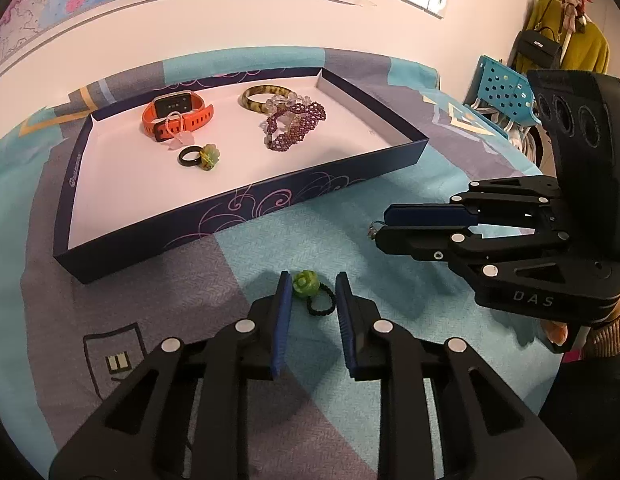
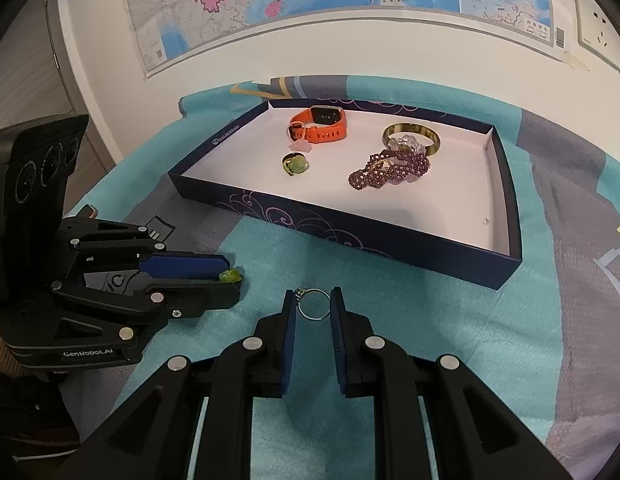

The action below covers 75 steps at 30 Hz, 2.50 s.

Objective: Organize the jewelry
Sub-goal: 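Lift the green ring with the left tool while the right tool lifts the silver ring, then carry the green ring with the left tool into the box while the right tool carries the silver ring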

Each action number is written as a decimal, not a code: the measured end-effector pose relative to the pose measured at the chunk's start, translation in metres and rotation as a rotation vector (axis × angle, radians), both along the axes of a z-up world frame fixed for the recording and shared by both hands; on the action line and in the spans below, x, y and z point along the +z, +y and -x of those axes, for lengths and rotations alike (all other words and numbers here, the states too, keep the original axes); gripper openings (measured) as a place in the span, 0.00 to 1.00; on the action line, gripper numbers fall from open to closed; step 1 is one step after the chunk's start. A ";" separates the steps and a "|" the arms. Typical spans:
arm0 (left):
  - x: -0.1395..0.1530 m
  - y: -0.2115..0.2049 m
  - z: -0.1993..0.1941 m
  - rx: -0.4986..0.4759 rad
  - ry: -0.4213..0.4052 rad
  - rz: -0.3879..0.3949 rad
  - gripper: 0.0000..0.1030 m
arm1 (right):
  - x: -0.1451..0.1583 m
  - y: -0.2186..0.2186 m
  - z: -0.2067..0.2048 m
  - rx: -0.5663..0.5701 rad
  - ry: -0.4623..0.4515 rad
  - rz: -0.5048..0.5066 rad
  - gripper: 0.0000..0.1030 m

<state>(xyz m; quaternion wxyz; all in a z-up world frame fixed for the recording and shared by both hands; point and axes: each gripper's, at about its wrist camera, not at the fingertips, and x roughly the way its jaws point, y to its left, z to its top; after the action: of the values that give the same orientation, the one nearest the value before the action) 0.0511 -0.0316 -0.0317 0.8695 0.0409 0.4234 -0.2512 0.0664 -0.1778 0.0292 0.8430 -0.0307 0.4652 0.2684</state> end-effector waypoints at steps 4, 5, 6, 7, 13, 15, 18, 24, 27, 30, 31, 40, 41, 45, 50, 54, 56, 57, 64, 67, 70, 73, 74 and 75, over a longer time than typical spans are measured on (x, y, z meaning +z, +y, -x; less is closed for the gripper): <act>0.001 -0.001 0.002 0.004 -0.010 -0.008 0.18 | 0.000 -0.001 0.000 -0.003 -0.001 -0.002 0.15; 0.001 -0.001 0.002 0.004 -0.012 -0.008 0.16 | 0.000 -0.001 0.000 -0.004 -0.003 -0.003 0.15; 0.002 -0.001 0.002 0.004 -0.013 -0.005 0.13 | 0.001 -0.001 0.000 -0.005 -0.004 -0.005 0.15; 0.003 0.000 0.003 0.006 -0.014 -0.002 0.13 | 0.001 -0.001 0.000 -0.004 -0.005 -0.006 0.15; 0.003 0.001 0.004 0.000 -0.016 -0.003 0.14 | 0.002 -0.001 0.000 -0.003 -0.008 -0.006 0.15; 0.003 0.001 0.004 -0.002 -0.013 -0.003 0.17 | 0.002 -0.001 0.000 -0.005 -0.006 -0.008 0.15; 0.001 0.000 0.001 -0.003 -0.003 -0.001 0.23 | 0.001 -0.001 0.000 -0.004 -0.004 -0.008 0.15; -0.002 0.000 -0.003 0.002 0.011 0.008 0.17 | 0.000 -0.002 0.000 -0.005 -0.004 -0.009 0.15; -0.001 0.002 -0.002 0.018 0.009 0.015 0.16 | 0.001 -0.002 0.000 -0.005 -0.006 -0.010 0.15; 0.000 -0.001 0.000 0.020 -0.004 0.002 0.15 | 0.001 -0.002 0.000 -0.006 -0.007 -0.011 0.15; 0.000 -0.001 0.000 0.019 -0.005 0.004 0.15 | 0.001 -0.002 0.000 -0.005 -0.007 -0.011 0.15; 0.012 0.005 0.006 0.032 -0.036 0.024 0.15 | 0.007 -0.003 -0.003 -0.007 -0.025 -0.017 0.15; 0.014 0.006 0.007 0.033 -0.041 0.028 0.15 | 0.008 -0.004 -0.003 -0.007 -0.027 -0.017 0.15; 0.025 0.008 0.010 0.038 -0.069 0.042 0.15 | 0.013 -0.004 -0.005 -0.010 -0.042 -0.020 0.15; 0.035 0.009 0.010 0.043 -0.094 0.051 0.15 | 0.018 -0.004 -0.007 -0.009 -0.058 -0.022 0.15; 0.042 0.011 0.010 0.050 -0.111 0.062 0.15 | 0.024 -0.003 -0.009 -0.008 -0.074 -0.025 0.15; 0.044 0.011 0.009 0.053 -0.119 0.061 0.15 | 0.026 -0.003 -0.011 -0.009 -0.078 -0.025 0.15; 0.045 0.012 0.009 0.057 -0.122 0.059 0.15 | 0.026 -0.003 -0.011 -0.009 -0.080 -0.027 0.15; 0.052 0.014 0.006 0.066 -0.136 0.066 0.15 | 0.032 0.000 -0.017 -0.004 -0.096 -0.027 0.15; 0.055 0.015 0.005 0.071 -0.141 0.068 0.15 | 0.033 0.000 -0.019 -0.005 -0.099 -0.027 0.15; 0.056 0.017 0.004 0.074 -0.145 0.069 0.15 | 0.035 0.001 -0.022 -0.005 -0.103 -0.026 0.15; 0.057 0.018 0.002 0.081 -0.150 0.064 0.15 | 0.036 0.001 -0.025 -0.007 -0.105 -0.028 0.15; 0.057 0.017 0.001 0.084 -0.152 0.060 0.15 | 0.036 0.001 -0.027 -0.008 -0.106 -0.028 0.15; 0.057 0.018 0.001 0.087 -0.154 0.057 0.15 | 0.036 0.000 -0.028 -0.010 -0.107 -0.027 0.15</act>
<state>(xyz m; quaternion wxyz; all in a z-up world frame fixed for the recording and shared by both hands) 0.0505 -0.0140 0.0252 0.9103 0.0170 0.3492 -0.2214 0.0944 -0.1777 0.0655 0.8684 -0.0312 0.4157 0.2684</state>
